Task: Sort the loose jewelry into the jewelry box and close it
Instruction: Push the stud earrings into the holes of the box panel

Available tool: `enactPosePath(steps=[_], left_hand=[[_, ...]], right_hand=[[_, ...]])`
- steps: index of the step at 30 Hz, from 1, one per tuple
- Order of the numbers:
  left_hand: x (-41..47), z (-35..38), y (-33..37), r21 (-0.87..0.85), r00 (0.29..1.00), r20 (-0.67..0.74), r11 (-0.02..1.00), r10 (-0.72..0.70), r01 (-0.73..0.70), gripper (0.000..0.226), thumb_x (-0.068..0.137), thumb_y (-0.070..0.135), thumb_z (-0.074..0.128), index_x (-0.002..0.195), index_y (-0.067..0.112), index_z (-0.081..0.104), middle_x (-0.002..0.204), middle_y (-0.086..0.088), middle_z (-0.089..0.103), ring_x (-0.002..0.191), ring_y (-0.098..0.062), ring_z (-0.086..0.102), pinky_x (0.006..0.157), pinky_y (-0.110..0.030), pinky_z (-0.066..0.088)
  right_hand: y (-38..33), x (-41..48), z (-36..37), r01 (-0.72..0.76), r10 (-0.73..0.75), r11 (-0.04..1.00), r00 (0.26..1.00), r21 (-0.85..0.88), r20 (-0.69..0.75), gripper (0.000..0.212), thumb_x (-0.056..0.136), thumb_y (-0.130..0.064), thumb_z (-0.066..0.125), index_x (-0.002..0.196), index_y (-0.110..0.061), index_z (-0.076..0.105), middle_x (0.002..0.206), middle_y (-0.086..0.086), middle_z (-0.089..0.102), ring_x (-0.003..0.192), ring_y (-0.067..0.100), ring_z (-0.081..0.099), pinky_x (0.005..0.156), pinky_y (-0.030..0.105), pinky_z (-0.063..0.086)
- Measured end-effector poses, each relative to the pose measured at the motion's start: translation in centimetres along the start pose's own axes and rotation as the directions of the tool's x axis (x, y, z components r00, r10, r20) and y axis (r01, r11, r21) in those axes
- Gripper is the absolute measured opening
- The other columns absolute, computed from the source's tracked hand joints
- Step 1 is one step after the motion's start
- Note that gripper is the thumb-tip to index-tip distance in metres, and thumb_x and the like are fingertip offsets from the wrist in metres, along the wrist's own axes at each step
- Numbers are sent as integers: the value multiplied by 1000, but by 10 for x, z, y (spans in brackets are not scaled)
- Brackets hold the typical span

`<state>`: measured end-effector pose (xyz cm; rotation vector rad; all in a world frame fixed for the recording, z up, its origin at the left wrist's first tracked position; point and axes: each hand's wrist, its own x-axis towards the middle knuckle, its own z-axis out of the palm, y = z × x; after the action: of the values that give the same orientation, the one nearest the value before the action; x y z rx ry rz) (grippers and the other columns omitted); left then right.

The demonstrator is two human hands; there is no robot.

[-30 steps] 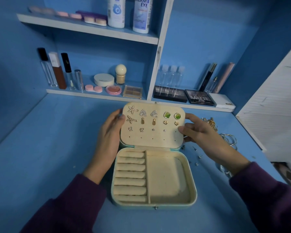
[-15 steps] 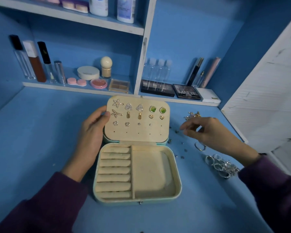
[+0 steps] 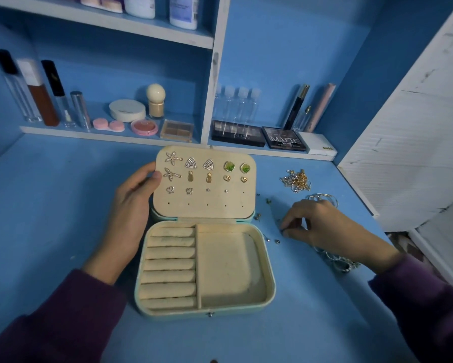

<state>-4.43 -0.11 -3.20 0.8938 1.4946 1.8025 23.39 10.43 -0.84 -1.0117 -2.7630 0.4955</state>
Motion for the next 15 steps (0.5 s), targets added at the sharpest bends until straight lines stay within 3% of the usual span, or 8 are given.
enactPosePath(steps=[3,8,15], left_hand=[[0,0,1,-3,1000,2,1000,4,-4,31,96,8,47,94,32,66,85,21,72,85,5,64,80,-17,47],[-2,1,3,1,1000,6,1000,5,-5,33,97,8,47,92,34,65,82,24,71,81,9,63,77,-15,46],[-1,1,3,-14,1000,-8,1000,-24,24,32,96,8,48,91,34,67,84,20,72,84,4,64,85,-25,47]], right_hand=[[-1,-1,2,-11,13,999,999,37,-47,12,77,-5,74,76,-17,71,71,-18,61,71,-4,58,63,7,41],[-3,0,2,-48,73,982,989,183,-130,13,78,-2,71,71,-12,66,68,-5,67,64,12,63,68,33,52],[-15,5,-2,-65,122,931,983,360,-138,28,79,-4,72,79,-32,70,79,-17,69,72,7,64,75,14,49]])
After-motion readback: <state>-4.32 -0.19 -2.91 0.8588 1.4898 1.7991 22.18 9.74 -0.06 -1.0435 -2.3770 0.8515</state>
